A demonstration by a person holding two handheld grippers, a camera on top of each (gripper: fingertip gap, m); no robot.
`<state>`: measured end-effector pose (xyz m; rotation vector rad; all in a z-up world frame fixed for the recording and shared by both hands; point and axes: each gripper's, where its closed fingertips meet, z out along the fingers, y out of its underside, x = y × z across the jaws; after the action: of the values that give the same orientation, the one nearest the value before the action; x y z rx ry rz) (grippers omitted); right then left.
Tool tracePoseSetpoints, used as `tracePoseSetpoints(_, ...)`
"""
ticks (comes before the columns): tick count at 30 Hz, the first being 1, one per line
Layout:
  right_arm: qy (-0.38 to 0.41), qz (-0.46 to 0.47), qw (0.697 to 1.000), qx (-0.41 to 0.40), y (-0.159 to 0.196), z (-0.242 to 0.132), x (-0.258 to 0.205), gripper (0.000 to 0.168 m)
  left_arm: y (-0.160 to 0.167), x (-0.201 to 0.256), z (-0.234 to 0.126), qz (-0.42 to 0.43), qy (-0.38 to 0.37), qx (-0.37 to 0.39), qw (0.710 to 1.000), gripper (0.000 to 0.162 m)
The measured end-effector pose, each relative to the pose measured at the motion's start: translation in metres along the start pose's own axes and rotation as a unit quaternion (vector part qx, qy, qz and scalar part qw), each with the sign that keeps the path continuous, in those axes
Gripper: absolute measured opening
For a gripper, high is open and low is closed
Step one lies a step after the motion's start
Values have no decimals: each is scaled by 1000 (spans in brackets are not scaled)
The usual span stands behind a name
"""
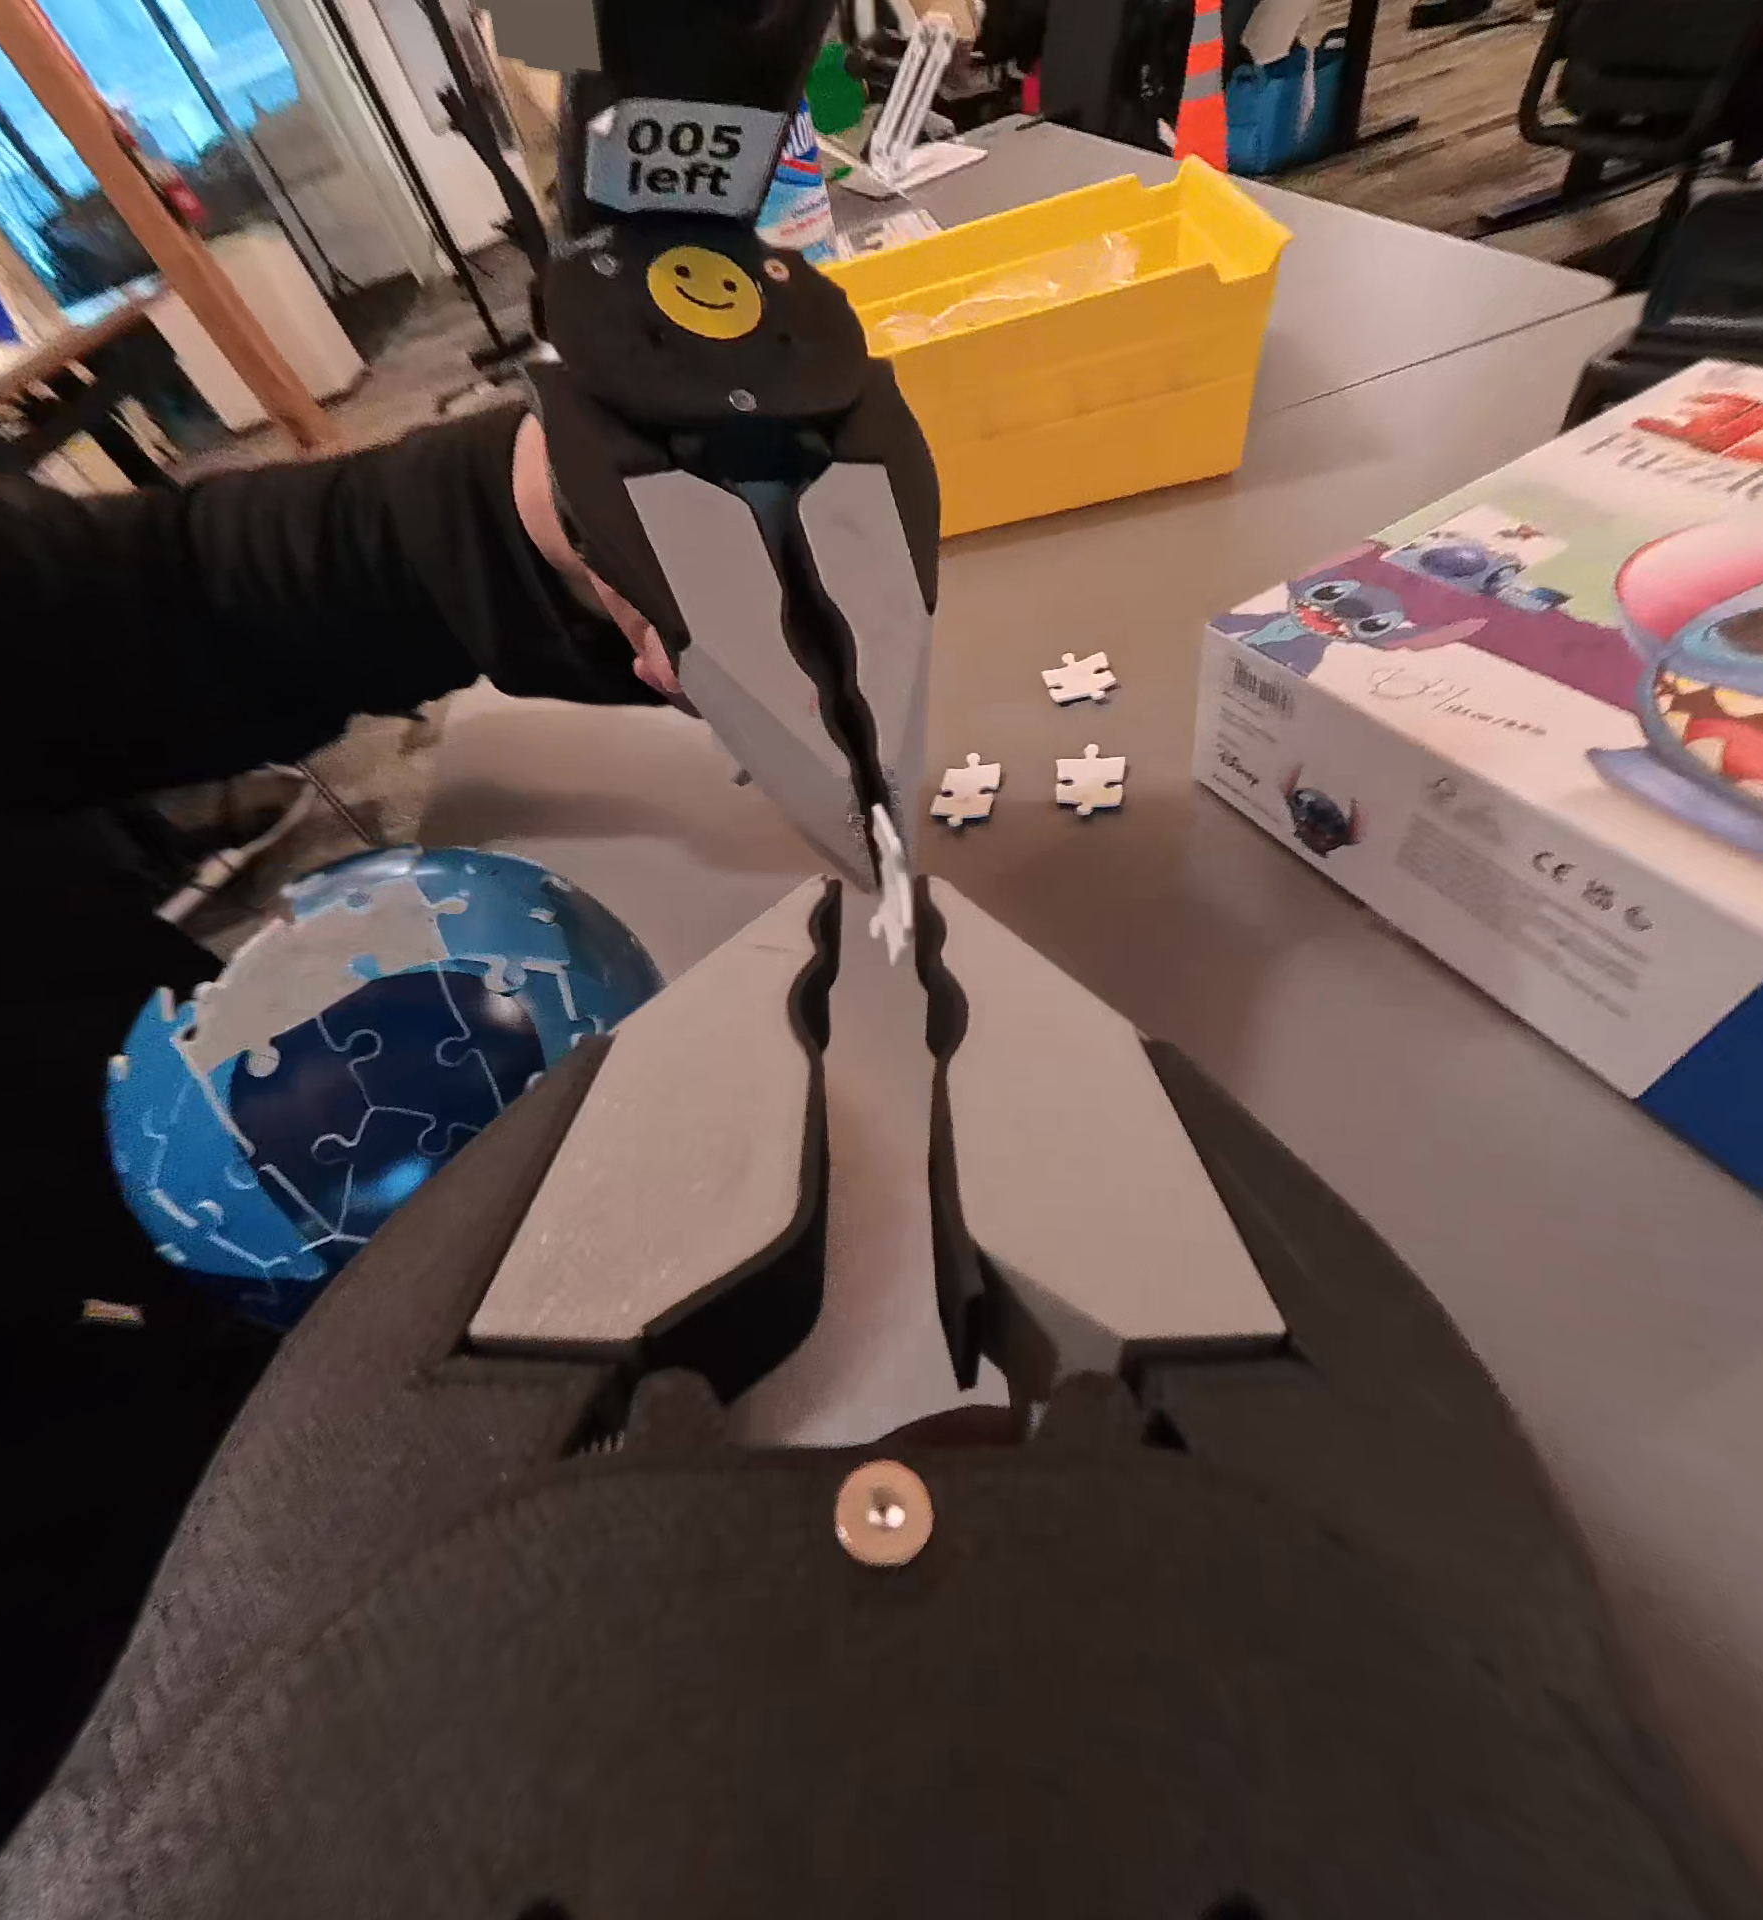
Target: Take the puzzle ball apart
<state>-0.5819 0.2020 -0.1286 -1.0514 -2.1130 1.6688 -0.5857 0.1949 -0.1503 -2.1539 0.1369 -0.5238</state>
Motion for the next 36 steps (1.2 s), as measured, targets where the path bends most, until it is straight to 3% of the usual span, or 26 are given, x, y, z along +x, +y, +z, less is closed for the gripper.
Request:
tracePoseSetpoints(6,19,-72,997,-14,-5,10,-13,8,0,9,-10,110,-54,-21,992,0)
tracePoseSetpoints(10,36,-147,988,-28,-3,13,-29,3,4,23,-14,207,-89,-40,973,0)
tracePoseSetpoints(17,64,-260,963,-38,-3,17,-50,0,9,38,-22,308,-139,-59,939,0)
tracePoseSetpoints(23,65,-333,940,-15,-7,5,-69,0,7,55,-43,266,-95,-16,959,8)
tracePoseSetpoints(27,69,-404,912,-20,-9,-2,-91,0,20,27,-58,273,-120,-49,953,0)
tracePoseSetpoints(32,70,-496,864,-44,-6,-1,-116,0,28,34,-43,252,-41,-50,966,0)
tracePoseSetpoints(36,74,-523,846,-67,-2,4,-117,0,24,39,-38,260,-12,-35,965,0)
